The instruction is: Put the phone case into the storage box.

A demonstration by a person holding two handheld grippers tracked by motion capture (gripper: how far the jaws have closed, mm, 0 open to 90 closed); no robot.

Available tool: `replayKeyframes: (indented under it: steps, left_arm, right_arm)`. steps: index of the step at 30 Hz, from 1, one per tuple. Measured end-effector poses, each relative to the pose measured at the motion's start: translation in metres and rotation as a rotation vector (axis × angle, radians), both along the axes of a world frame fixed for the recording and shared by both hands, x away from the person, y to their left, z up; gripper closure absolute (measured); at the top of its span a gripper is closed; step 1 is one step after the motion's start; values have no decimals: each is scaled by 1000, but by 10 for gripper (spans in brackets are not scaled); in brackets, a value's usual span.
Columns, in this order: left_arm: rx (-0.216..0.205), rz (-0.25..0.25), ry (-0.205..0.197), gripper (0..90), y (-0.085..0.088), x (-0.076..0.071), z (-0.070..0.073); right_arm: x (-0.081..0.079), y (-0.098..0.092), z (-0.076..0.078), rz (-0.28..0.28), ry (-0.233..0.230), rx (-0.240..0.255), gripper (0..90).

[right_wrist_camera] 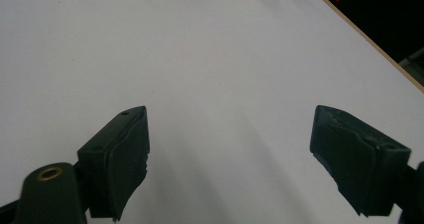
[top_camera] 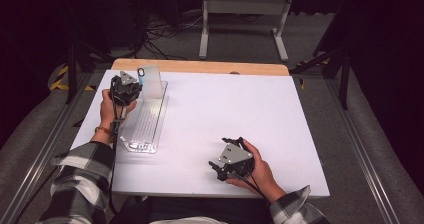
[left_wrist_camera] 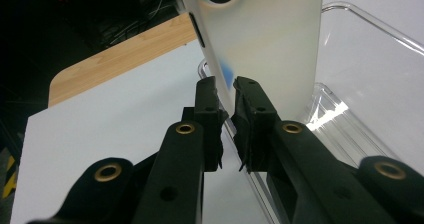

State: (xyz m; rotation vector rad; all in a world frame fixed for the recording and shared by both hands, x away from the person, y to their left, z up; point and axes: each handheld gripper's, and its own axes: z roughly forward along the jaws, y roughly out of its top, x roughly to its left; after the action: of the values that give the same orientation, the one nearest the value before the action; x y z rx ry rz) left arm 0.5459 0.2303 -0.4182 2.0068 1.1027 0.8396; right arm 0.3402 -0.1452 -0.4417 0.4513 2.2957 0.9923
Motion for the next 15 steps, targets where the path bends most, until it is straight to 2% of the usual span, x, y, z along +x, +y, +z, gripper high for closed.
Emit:
replayKeyframes:
  steps: [3,11,15]
  left_arm:
    - [-11,-1,-3,797,0,1,-2]
    - [27,5,-28,795,-3,4,-3]
    - [16,3,-29,774,-3,3,-3]
  right_arm:
    - [0,0,0,-2,-1,1,171]
    - [-1,-1,1,-4,-11,6,174]
    - [-1,-1,2,-3,-10,6,174]
